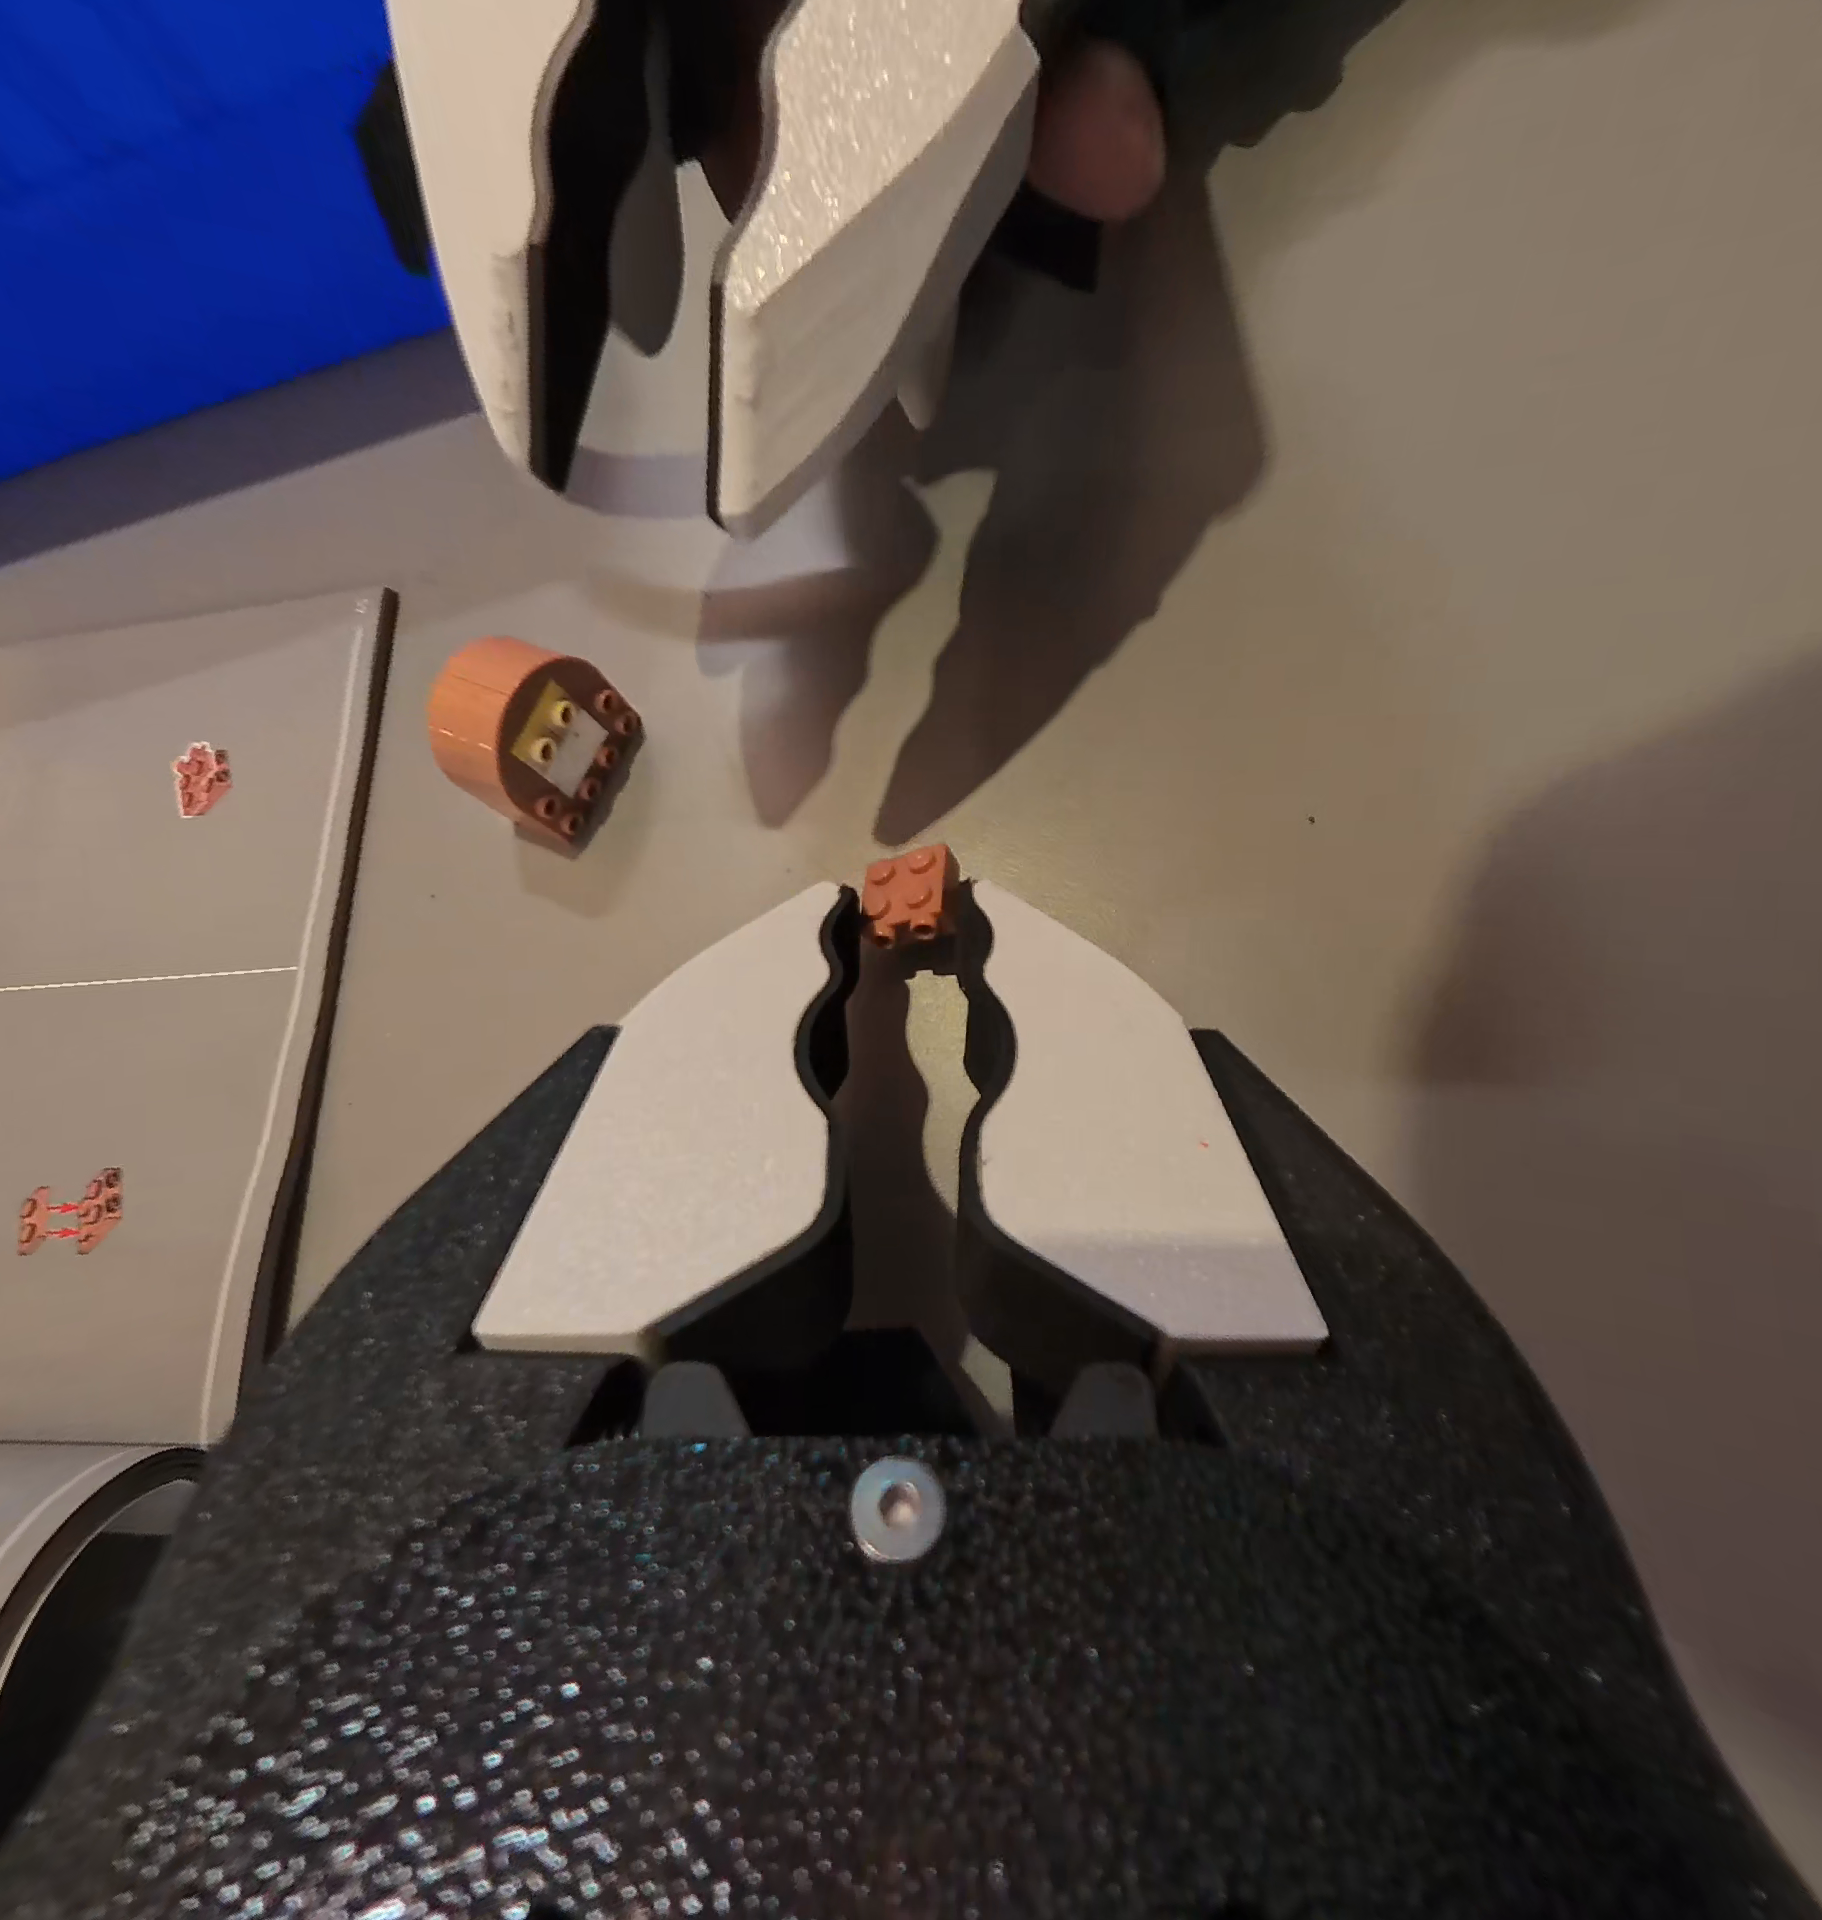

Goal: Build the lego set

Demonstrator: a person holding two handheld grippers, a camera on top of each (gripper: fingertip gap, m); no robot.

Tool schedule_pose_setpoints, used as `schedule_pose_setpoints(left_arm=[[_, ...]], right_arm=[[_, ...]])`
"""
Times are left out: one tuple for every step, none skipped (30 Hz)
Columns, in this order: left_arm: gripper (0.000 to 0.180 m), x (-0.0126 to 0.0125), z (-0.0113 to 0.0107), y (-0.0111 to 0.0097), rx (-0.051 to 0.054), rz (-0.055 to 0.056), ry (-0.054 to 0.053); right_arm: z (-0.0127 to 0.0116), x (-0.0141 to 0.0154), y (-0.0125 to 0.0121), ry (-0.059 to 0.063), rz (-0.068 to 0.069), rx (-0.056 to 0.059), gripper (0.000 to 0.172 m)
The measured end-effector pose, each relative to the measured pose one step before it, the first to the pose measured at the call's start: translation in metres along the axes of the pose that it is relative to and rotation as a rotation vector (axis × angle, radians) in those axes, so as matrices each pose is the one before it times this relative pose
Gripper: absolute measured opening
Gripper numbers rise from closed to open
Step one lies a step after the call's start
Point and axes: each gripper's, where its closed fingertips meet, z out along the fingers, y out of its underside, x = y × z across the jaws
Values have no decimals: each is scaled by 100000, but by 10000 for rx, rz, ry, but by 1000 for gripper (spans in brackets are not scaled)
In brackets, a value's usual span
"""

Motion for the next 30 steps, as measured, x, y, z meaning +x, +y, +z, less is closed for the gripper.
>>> schedule_pose_setpoints(left_arm=[[17,8,-4,8,5,-17,26],[17,4,-4,20,-4,-37,35],[18,25,0,21,-8,-42,58],[18,55,-5,21,-5,-31,78],[18,16,-10,20,-2,-21,37],[20,13,-6,7,3,-16,15],[21,55,-8,8,-1,-2,40],[22,38,-19,-3,3,12,20],[23,21,-15,2,9,15,-2],[24,37,-18,-8,16,18,36],[28,49,-16,-8,20,-1,57],[30,29,-14,-16,27,-45,72],[31,-18,-22,-30,30,-87,61],[32,4,-19,-23,21,-61,54],[33,40,-25,-34,25,-2,36],[34,26,-33,-45,41,30,0],[35,64,-65,-75,66,34,29],[36,-5,-102,-141,120,2,0],[36,-74,-139,-171,148,-62,-6],[36,-225,-191,-203,192,-134,-68],[35,-403,-250,-296,261,-191,-145],[35,-552,-314,-388,345,-207,-209],[35,-645,-367,-432,386,-216,-258],[35,-777,-392,-460,402,-217,-349],[35,-880,-381,-421,379,-183,-433],[34,-885,-344,-376,334,-109,-472],[34,-849,-302,-334,296,-36,-491],[33,-802,-241,-276,247,1,-480],[32,-667,-181,-171,170,31,-409],[31,-595,-123,-91,104,71,-364]], right_arm=[[-9,3,-13,-22,31,15,19],[-3,1,-8,-20,15,6,19],[14,-23,27,-28,10,-15,19],[17,-17,19,-23,9,-18,19],[10,-14,2,-13,3,-4,18],[-2,-27,-4,-17,-5,3,18],[1,-16,-2,-14,-3,1,18],[-11,-3,-13,-1,0,15,18],[-21,10,-34,4,6,29,18],[-31,13,-31,-11,26,25,18],[-23,53,-34,-9,62,28,18],[-49,115,-48,5,104,50,18],[-75,134,-85,-5,136,77,18],[-113,152,-111,-1,154,101,18],[-133,173,-137,16,152,132,18],[-172,160,-189,22,132,166,18],[-188,117,-187,16,102,173,18],[-179,63,-191,6,59,170,18],[-153,26,-178,7,26,153,18],[-156,76,-161,64,8,141,18],[-150,115,-165,106,1,147,18],[-151,147,-185,138,25,161,18],[-125,81,-176,95,18,146,18],[-109,34,-170,67,-14,134,18],[-123,38,-131,84,-52,114,18],[-119,-3,-137,76,-78,111,18],[-105,-24,-96,68,-89,81,18],[-59,-43,-9,60,-91,-2,18],[-20,-74,46,55,-125,-39,18],[9,-98,5,56,-165,-17,18]])
